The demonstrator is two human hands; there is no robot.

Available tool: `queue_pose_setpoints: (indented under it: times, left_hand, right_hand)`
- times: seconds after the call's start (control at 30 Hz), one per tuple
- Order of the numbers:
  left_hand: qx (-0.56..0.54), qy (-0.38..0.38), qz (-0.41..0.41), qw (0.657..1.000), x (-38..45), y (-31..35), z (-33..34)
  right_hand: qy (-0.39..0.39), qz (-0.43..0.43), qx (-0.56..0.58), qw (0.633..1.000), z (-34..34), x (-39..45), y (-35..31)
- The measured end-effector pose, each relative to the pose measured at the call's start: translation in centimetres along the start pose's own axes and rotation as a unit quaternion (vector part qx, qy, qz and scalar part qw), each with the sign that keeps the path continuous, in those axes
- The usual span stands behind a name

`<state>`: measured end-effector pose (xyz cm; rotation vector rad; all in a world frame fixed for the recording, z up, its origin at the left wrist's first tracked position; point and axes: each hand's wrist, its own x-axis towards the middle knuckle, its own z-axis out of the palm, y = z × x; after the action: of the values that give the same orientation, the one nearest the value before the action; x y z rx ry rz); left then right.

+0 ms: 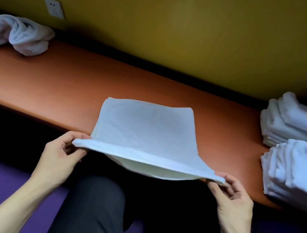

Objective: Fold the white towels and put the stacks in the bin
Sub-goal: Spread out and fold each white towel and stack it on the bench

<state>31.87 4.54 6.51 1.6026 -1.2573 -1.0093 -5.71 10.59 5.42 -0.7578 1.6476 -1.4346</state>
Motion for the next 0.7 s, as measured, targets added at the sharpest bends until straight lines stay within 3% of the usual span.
queue_pose_setpoints:
  times: [0.13, 0.27, 0.43, 0.7]
  left_hand:
    - [0.082, 0.048, 0.053, 0.994, 1.0, -0.5, -0.5]
    - [0.068, 0.042, 0.071, 0.994, 3.2, -0.5, 0.2]
    - [0.024, 0.079, 0.051, 0.995, 8.2, -0.9, 3.2]
    - [0.136, 0.149, -0.010, 0.979, 18.7, -1.5, 6.8]
  right_hand:
    - [0.029, -0.082, -0.110, 0.990, 0.6, 2.2, -0.1]
    - [-0.001, -0.107, -0.115, 0.988, 2.5, 5.9, -0.5]
    - [0.051, -0.123, -0.139, 0.981, 6.8, 12.4, -0.1]
    - [0.061, -0.150, -0.201, 0.966, 12.6, 22.8, 2.0]
